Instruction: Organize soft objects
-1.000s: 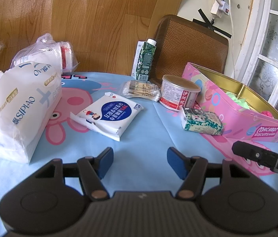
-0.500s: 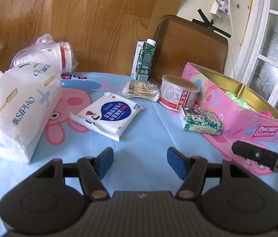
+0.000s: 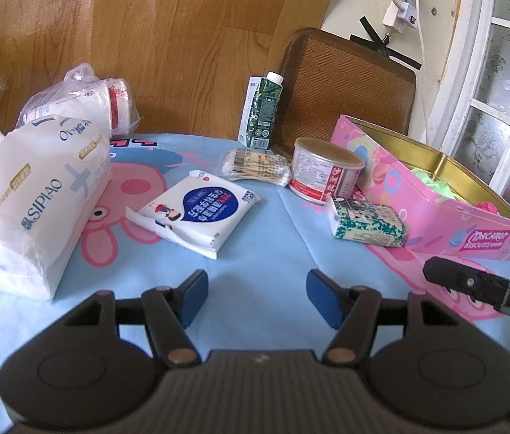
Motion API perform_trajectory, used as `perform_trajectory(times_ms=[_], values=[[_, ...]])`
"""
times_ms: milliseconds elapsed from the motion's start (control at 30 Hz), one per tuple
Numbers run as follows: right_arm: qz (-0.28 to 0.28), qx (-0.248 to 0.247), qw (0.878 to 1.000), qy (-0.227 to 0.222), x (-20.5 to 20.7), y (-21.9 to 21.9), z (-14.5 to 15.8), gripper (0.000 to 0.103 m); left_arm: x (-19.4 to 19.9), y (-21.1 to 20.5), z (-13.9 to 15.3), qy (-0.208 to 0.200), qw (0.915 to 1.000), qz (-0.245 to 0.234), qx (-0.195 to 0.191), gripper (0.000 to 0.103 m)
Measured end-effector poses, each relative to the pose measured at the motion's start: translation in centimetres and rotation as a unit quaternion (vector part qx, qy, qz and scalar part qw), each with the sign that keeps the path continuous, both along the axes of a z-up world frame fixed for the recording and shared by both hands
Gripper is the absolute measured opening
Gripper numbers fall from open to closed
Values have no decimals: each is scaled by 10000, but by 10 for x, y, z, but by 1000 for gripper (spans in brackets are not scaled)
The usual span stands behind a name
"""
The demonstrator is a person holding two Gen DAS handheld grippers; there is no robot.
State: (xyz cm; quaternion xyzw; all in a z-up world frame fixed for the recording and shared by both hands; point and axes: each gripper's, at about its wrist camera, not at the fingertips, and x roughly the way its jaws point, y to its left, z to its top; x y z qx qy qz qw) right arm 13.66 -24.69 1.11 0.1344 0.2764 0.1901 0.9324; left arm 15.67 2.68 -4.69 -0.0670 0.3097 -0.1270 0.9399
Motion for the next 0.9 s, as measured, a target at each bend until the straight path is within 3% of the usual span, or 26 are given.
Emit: perform_trajectory(times_ms=[900], values=[[20,27,10000,-16,0,2,2,52,0,0,1,-37,10000,-50,-60,62]])
